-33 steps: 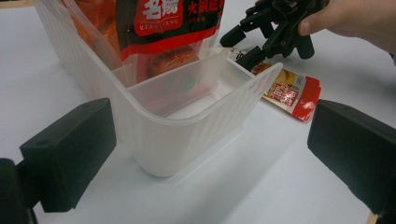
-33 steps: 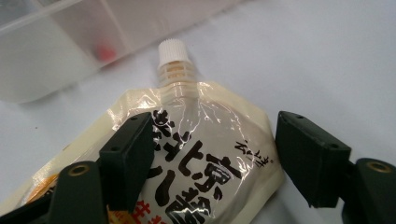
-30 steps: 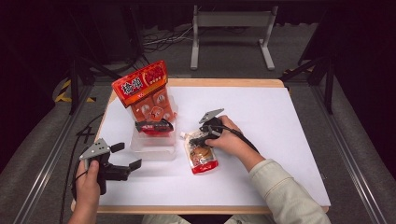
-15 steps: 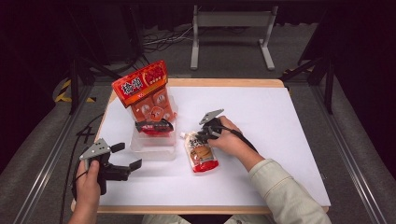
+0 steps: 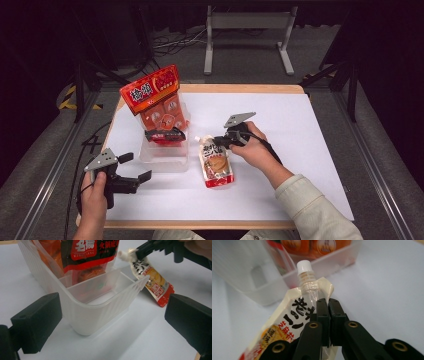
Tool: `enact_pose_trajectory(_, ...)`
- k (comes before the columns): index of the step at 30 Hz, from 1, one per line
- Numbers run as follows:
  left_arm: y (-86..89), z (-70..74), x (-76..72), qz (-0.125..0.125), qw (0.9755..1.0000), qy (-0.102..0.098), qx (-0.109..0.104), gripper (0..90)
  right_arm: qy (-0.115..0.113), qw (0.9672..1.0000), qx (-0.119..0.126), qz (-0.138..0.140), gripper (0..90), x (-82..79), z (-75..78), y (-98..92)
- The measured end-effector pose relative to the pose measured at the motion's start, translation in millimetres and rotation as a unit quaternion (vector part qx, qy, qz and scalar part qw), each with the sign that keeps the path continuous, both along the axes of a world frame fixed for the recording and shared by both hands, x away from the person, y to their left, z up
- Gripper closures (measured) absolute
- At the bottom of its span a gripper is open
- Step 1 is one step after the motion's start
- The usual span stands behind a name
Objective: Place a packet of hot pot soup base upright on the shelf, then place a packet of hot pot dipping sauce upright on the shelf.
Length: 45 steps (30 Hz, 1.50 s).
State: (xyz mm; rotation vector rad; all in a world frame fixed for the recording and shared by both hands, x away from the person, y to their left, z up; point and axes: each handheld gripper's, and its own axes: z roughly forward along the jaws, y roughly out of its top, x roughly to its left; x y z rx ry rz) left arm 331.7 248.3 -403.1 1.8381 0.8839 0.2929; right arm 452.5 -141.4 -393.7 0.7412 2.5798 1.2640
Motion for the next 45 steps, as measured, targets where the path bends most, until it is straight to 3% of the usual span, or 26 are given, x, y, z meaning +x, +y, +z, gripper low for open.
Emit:
enact_pose_trajectory(6,-0.2,0.9,-1.1,0.0,1.0,0.0,-0.003,2.1,-0.014,0.999,0.036,0.022,89.1,-23.4,24.0,-12.0)
enact_pose_trajectory(12,-0.4,1.3,-1.9,-0.001,1.0,-0.002,-0.003,2.1,-0.005,0.9939,0.093,0.06,89.2,-43.0,34.9,-26.3)
enact_pose_trajectory(18,-1.2,1.8,-2.4,-0.001,1.0,-0.002,-0.005,2.1,-0.007,0.9889,0.125,0.081,89.4,-54.5,43.4,-35.3)
enact_pose_trajectory(20,-1.5,1.8,-2.5,-0.005,0.9999,0.0,-0.01,2.5,-0.011,0.9878,0.131,0.084,89.4,-56.2,46.8,-38.6)
enact_pose_trajectory(21,-2.0,2.3,-2.9,-0.021,0.9989,0.006,-0.042,2.5,-0.012,0.9871,0.135,0.084,89.5,-56.7,48.1,-40.3)
enact_pose_trajectory(22,-2.1,3.4,-3.4,-0.028,0.9982,0.004,-0.052,2.0,-0.012,0.9865,0.141,0.083,89.5,-57.0,49.2,-42.0)
enact_pose_trajectory(24,-2.6,4.9,-4.2,-0.032,0.9979,0.0,-0.056,1.9,-0.01,0.9858,0.146,0.083,89.5,-57.3,50.4,-43.9)
enact_pose_trajectory(30,-9.5,13.9,-8.4,-0.053,0.9965,-0.033,-0.055,1.9,0.0,0.9805,0.178,0.083,89.5,-61.4,58.3,-52.7)
enact_pose_trajectory(32,-14.4,17.4,-9.4,-0.063,0.9949,-0.049,-0.061,2.0,0.001,0.9784,0.188,0.086,89.5,-64.3,62.5,-55.2)
enact_pose_trajectory(39,-31.0,24.9,-10.1,-0.085,0.9906,-0.084,-0.065,2.6,-0.007,0.9772,0.19,0.096,89.5,-67.5,69.2,-57.6)
enact_pose_trajectory(41,-36.7,27.9,-10.6,-0.102,0.9881,-0.093,-0.068,2.5,-0.008,0.9763,0.194,0.096,89.4,-68.1,71.6,-58.6)
enact_pose_trajectory(45,-50.7,33.8,-10.3,-0.127,0.9848,-0.111,-0.041,4.2,-0.01,0.9751,0.198,0.098,89.4,-68.8,76.9,-58.0)
